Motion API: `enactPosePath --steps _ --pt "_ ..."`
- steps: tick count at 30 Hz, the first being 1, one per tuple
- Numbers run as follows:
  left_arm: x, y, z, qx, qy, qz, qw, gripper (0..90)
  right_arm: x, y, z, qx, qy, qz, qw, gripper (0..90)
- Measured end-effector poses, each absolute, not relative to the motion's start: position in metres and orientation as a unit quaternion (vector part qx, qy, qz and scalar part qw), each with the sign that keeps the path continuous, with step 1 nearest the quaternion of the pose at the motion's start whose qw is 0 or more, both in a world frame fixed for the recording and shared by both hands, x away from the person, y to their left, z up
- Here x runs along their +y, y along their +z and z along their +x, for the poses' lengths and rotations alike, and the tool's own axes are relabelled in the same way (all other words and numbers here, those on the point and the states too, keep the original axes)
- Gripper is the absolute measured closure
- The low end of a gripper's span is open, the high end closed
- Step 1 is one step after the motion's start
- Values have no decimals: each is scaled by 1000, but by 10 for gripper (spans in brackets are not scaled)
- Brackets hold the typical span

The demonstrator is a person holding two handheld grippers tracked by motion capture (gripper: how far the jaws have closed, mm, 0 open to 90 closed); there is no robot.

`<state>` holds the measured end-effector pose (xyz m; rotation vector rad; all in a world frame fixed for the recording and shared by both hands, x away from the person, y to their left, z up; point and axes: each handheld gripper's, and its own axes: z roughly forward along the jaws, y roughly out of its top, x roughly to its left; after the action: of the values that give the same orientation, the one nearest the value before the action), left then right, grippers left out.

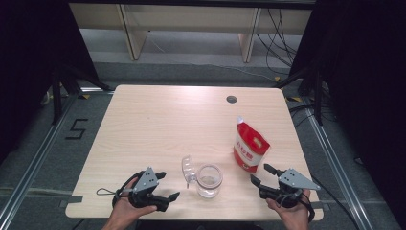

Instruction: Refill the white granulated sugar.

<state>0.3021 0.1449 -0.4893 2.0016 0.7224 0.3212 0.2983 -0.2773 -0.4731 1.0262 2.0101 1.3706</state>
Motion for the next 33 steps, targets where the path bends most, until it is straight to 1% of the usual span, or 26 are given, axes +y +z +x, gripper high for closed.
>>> enactPosePath --steps 5,6,16,25,26,33 --pt "144 -490 302 299 130 817 476 169 -276 -475 303 735 501 385 245 335" --pt "144 -491 303 296 128 820 472 169 -277 -475 306 735 499 383 255 333" --pt "145 -491 303 296 133 821 469 169 -271 -478 326 731 501 383 260 307" --pt "145 -492 303 295 131 822 469 169 -264 -483 342 733 498 378 269 314" --pt "145 -492 303 297 131 821 470 169 -264 -483 343 732 499 383 263 316" --pt "144 -492 303 299 130 820 470 169 -262 -486 349 729 497 391 262 328"
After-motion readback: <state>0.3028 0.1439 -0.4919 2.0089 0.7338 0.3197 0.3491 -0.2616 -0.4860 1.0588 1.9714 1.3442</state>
